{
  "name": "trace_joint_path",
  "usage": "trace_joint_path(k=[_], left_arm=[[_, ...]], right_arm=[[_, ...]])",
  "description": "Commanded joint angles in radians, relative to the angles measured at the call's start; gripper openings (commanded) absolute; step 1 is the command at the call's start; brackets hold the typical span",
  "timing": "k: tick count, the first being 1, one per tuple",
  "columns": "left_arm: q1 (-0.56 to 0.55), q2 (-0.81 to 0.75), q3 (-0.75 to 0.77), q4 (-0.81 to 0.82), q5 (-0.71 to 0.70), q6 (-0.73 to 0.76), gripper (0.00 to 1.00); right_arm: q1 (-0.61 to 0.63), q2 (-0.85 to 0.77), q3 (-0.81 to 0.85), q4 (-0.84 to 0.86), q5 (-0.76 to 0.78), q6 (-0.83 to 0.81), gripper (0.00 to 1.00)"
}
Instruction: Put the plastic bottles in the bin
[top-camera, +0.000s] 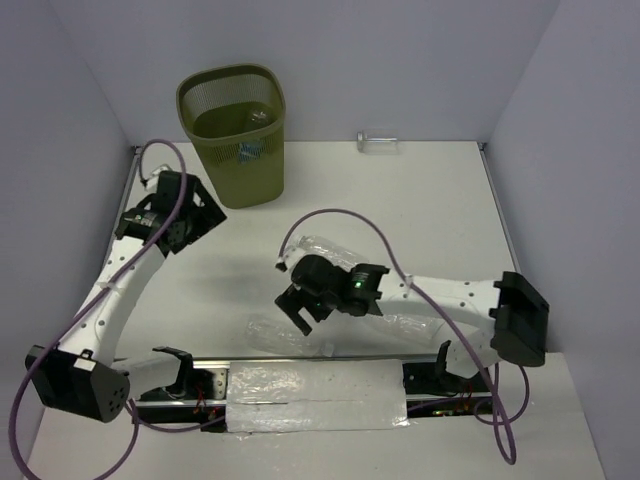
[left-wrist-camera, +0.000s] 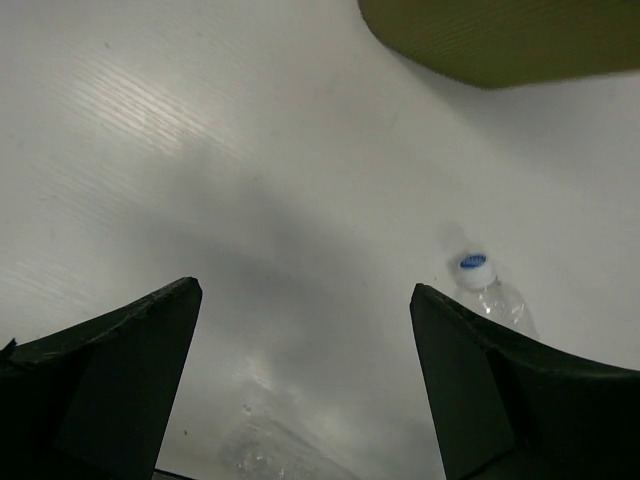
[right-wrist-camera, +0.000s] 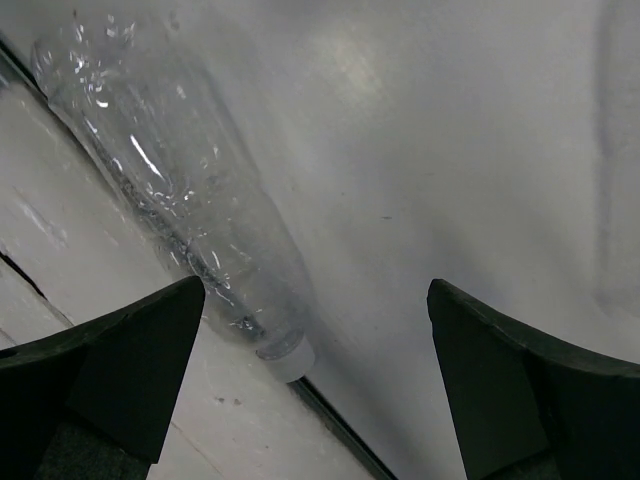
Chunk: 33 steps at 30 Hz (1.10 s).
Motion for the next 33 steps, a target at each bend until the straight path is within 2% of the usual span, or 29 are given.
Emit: trace_joint_path(k=[1,3,5,18,21,22,25,26,28,33], left_arm=[[0.163,-0.023,0.003,0.038,0.157,-0.011,1.00],[0.223,-0.021,0.018,0.047,0.183,0.008,0.99],[0.235,-0.015,0.055,0.029,0.171,0.028,0.99],[0.245,-0.021,0.044,0.047,0.168,0.043,0.99],[0.248,-0.009,0.053,0.035,0.153,0.052,0.99],[0.249,-0.003,0.059,0.027,0.140,0.055,0.99],[0.258,0.034,0.088,0.001,0.116,0.062,0.99],[0.261,0.048,0.096,-0.002,0.122,0.063,0.99],[0.264,0.055,0.118,0.003,0.160,0.087,0.99],[0.266,0.056,0.135,0.052,0.330,0.106,0.99]], right_arm=[[0.060,0.082,0.059,0.042,-0.030,-0.088,1.00],[0.074,0.113,0.073,0.054,-0.062,-0.101,1.00],[0.088,0.148,0.079,0.062,-0.105,-0.112,1.00],[0.120,0.337,0.141,0.077,-0.194,-0.118,0.98],[0.119,0.369,0.164,0.067,-0.193,-0.116,0.88],[0.119,0.375,0.173,0.063,-0.190,-0.113,0.81],[0.119,0.374,0.165,0.077,-0.167,-0.107,0.70],[0.122,0.368,0.165,0.079,-0.147,-0.105,0.62],[0.119,0.325,0.164,0.074,-0.101,-0.102,0.58],[0.088,0.176,0.199,0.033,-0.035,-0.115,0.59]])
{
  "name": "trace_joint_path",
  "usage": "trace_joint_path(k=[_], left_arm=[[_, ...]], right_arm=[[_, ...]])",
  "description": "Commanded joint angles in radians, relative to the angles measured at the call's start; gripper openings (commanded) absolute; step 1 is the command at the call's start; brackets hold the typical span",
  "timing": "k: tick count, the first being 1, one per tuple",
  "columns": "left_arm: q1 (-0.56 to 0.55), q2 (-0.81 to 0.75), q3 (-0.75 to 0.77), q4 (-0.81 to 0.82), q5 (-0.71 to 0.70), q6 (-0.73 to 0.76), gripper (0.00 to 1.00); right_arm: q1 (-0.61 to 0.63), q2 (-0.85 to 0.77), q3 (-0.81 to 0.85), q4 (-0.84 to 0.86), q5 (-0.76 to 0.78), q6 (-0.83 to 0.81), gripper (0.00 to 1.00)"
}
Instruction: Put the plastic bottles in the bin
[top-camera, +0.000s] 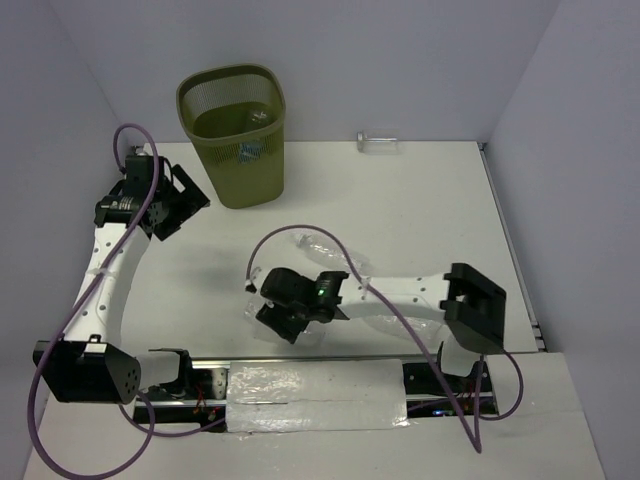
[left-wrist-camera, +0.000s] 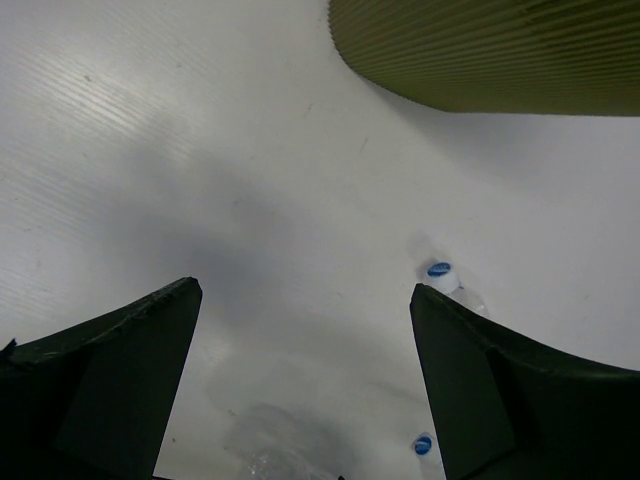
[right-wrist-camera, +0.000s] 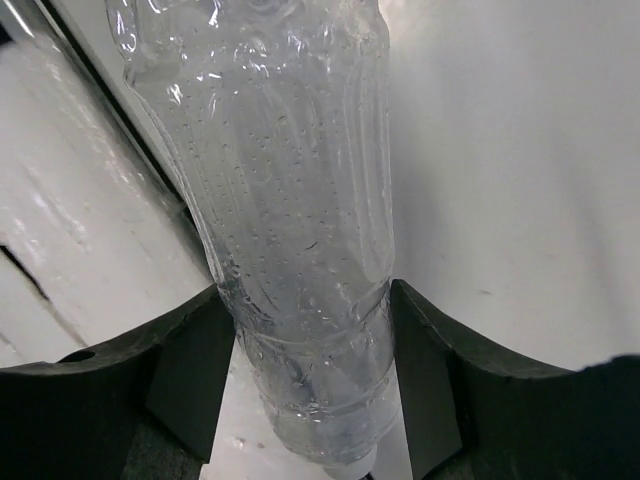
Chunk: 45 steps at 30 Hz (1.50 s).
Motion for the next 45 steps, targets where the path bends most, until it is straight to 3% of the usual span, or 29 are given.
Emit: trace_joint_path(k=[1,10,15,19,26,36,45], left_arm=[[0.004,-0.016,0.041,0.053,0.136,0.023,0.99],[0.001,-0.106,-0.071,0.289,0.420,-0.101,0.99],[-0.064,-0.106,-0.111,0.401,0.511,-0.173,0.99],[-0.118,-0.047,-0.087,0.455,0.609,-0.141,0.99],[-0.167,0.050,-0.057,0.378,0.676,-0.080,0.99],[-0.202,0.019,-0.182,0.475,0.738,-0.139,0.99],[-0.230,0.029,-0.171,0.486,0.724,-0.139,0.99]], right_arm=[[-0.045,-0.193,0.077,-0.015,0.067,-0.011,0.59],[-0.289,-0.340,0.108,-0.002,0.041,0.117,0.64],[-0.311,-0.325,0.132,0.006,0.051,0.185,0.64],[-0.313,-0.299,0.155,0.000,0.043,0.219,0.64],[-0.313,-0.264,0.172,0.011,0.014,0.239,0.66],[-0.314,-0.209,0.224,0.006,-0.018,0.242,0.66],[-0.314,-0.178,0.241,-0.005,-0.029,0.240,0.67]])
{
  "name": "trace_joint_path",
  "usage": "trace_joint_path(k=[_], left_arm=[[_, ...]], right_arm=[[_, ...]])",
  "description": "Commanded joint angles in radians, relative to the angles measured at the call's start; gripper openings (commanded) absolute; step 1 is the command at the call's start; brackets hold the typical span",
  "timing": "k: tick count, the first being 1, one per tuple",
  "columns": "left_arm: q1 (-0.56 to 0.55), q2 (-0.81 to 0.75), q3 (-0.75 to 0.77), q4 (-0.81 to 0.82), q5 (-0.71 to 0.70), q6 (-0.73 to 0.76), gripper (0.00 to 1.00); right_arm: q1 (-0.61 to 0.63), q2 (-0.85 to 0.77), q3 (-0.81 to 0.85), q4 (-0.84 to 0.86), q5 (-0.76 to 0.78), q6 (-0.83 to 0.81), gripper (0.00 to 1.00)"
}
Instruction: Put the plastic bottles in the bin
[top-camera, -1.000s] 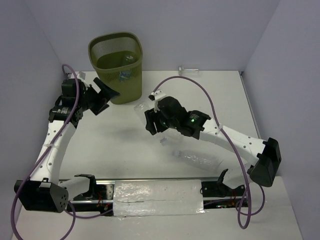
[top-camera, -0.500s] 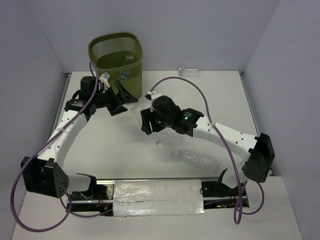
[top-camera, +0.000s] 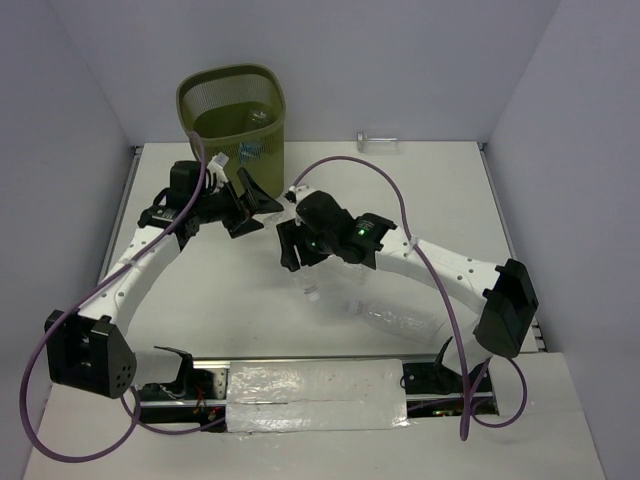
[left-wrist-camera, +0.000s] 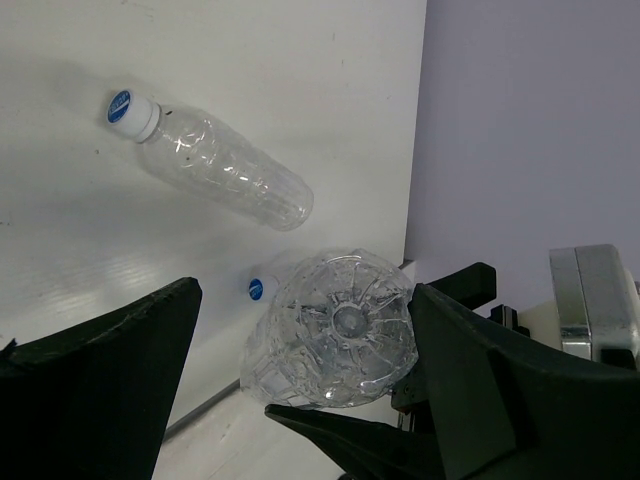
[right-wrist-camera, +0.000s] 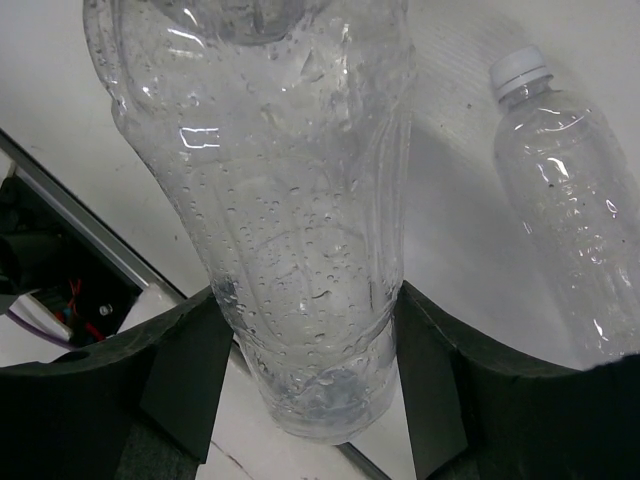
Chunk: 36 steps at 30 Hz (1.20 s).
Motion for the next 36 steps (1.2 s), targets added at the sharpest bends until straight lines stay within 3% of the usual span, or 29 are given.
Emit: trace_joint_path(k=[1,24,36], left_arm=[[-0.019,-0.024,0.018,0.016,0.042,0.003,0.99],[-0.014,-0.057,0.055,0.021,0.021,0.020,0.99],[-0.029,-0.004,0.033,-0.060,0.016,0.132,1.00]], right_arm=[[0.001,0.003,0.059,0.061,-0.009,-0.002,0.67],[0.002,-0.008,-0.010,0.077,-0.044,0.021,0.68],[0.002,0.041,0.050,0.058,-0.045,0.015,0.69]])
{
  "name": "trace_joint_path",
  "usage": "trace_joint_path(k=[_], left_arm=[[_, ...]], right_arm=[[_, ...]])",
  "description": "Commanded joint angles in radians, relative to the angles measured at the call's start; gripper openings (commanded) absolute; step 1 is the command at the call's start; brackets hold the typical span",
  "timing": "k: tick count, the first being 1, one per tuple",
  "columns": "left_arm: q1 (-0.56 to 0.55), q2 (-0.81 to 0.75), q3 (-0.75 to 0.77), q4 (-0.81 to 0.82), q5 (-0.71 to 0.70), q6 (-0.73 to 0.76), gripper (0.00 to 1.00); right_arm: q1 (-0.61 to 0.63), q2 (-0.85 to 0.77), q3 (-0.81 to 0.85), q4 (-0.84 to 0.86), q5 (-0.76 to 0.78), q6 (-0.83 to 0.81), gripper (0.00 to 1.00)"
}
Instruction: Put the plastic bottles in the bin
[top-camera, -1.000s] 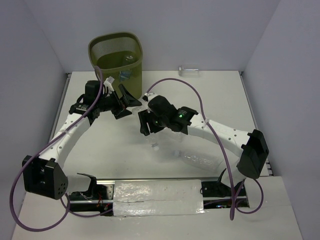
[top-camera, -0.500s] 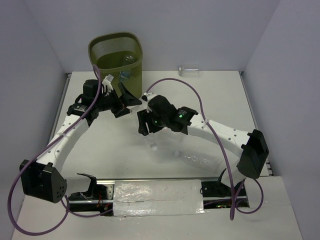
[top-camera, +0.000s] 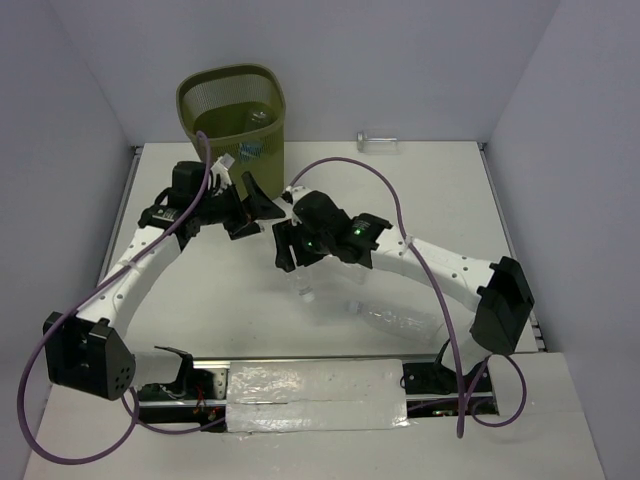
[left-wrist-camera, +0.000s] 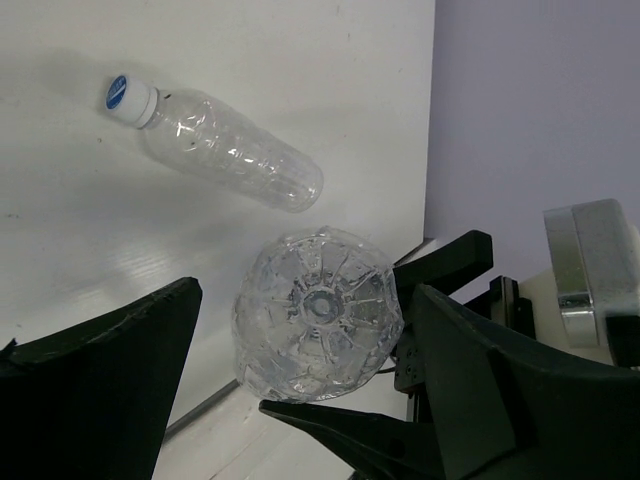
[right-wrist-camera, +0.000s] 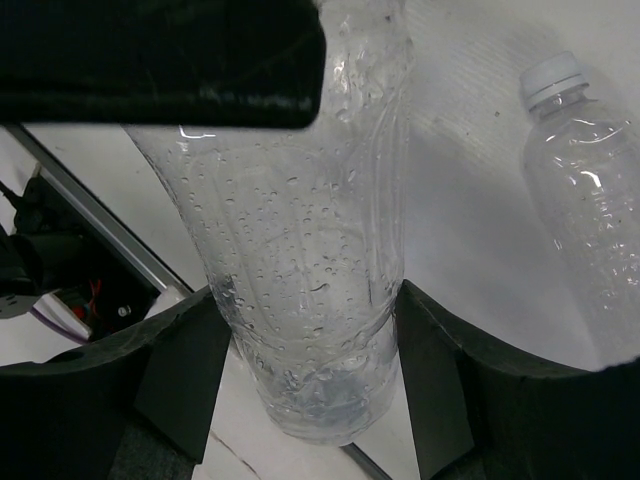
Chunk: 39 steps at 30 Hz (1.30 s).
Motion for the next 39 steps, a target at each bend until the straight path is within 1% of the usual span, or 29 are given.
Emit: trace_joint_path(k=[1,6,11,12,14,15,17,18,19,20,21,22,23,24,25,26,27,28,29,30,31,32,33,34,35,36,37,38,39], left_arm=[[-0.015,0.009,0.017,-0.026,0.001,0.065,0.99],[-0.021,0.016,0.023,-0.049,-0.019,0.097,0.99],[-0.030,0.024,0.041,-0.113,-0.084,0.145,0.99],[-0.030,0.021,0.044,-0.121,-0.098,0.149,0.94],[-0.031,0.015,0.046,-0.132,-0.122,0.162,0.86],[-0.030,0.015,0.051,-0.133,-0.128,0.169,0.78],[-0.030,0.018,0.063,-0.146,-0.147,0.177,0.71],[-0.030,0.021,0.083,-0.159,-0.151,0.182,0.63],[-0.030,0.022,0.093,-0.169,-0.162,0.191,0.59],[-0.031,0.025,0.106,-0.178,-0.171,0.197,0.55],[-0.031,0.028,0.129,-0.196,-0.190,0.212,0.48],[-0.030,0.033,0.141,-0.205,-0.197,0.220,0.45],[-0.030,0.038,0.167,-0.219,-0.216,0.228,0.41],[-0.031,0.044,0.185,-0.245,-0.220,0.247,0.40],[-0.030,0.050,0.205,-0.261,-0.226,0.258,0.39],[-0.030,0.073,0.263,-0.280,-0.239,0.270,0.36],[-0.030,0.087,0.303,-0.302,-0.281,0.289,0.36],[-0.030,0.102,0.343,-0.340,-0.308,0.298,0.36],[-0.030,0.132,0.436,-0.356,-0.334,0.307,0.36],[-0.030,0.149,0.490,-0.366,-0.361,0.327,0.35],[-0.030,0.191,0.542,-0.382,-0.407,0.338,0.35],[-0.030,0.211,0.663,-0.389,-0.429,0.350,0.35],[-0.030,0.238,0.737,-0.400,-0.449,0.376,0.35],[-0.030,0.299,0.809,-0.412,-0.488,0.390,0.35],[-0.030,0.332,0.966,-0.434,-0.512,0.402,0.35],[-0.028,0.367,1.053,-0.440,-0.536,0.421,0.34],[-0.027,0.442,1.136,-0.452,-0.561,0.430,0.34],[-0.027,0.473,1.299,-0.462,-0.575,0.438,0.34],[-0.025,0.502,1.363,-0.451,-0.599,0.447,0.34]], right_arm=[[0.004,0.030,0.062,0.024,-0.010,-0.001,0.69],[0.002,0.058,0.088,0.020,-0.026,0.000,0.70],[0.002,0.086,0.113,0.012,-0.033,0.005,0.70],[0.002,0.086,0.113,0.014,-0.034,0.006,0.70],[0.002,0.084,0.114,0.015,-0.036,0.009,0.70],[0.002,0.084,0.117,0.014,-0.034,0.009,0.71],[0.002,0.082,0.125,0.006,-0.033,0.006,0.74],[0.002,0.079,0.131,0.004,-0.031,0.008,0.76],[0.002,0.073,0.134,-0.003,-0.022,0.008,0.83],[0.002,0.069,0.137,-0.008,-0.017,0.006,0.86],[0.002,0.063,0.142,-0.014,-0.010,0.005,0.91],[0.004,0.049,0.145,-0.032,-0.006,0.005,0.98],[0.002,0.041,0.162,-0.049,0.010,0.002,1.00],[0.002,0.017,0.171,-0.071,0.016,0.002,1.00],[0.002,-0.002,0.183,-0.127,0.018,-0.003,1.00],[0.002,-0.023,0.212,-0.161,0.026,-0.011,1.00],[0.005,-0.052,0.225,-0.193,0.053,-0.014,1.00],[0.004,-0.121,0.237,-0.250,0.069,-0.018,1.00],[0.007,-0.160,0.257,-0.275,0.087,-0.029,1.00],[0.007,-0.202,0.266,-0.301,0.142,-0.035,1.00],[0.002,-0.286,0.274,-0.345,0.180,-0.044,1.00],[0.004,-0.325,0.281,-0.364,0.223,-0.047,1.00],[0.001,-0.397,0.291,-0.385,0.316,-0.047,1.00],[-0.002,-0.433,0.294,-0.423,0.372,-0.038,1.00],[-0.002,-0.462,0.294,-0.436,0.430,-0.026,1.00],[-0.006,-0.521,0.279,-0.446,0.488,-0.014,1.00],[-0.009,-0.551,0.263,-0.454,0.598,0.017,1.00],[-0.010,-0.578,0.245,-0.453,0.640,0.034,1.00],[-0.015,-0.635,0.198,-0.447,0.674,0.046,1.00]])
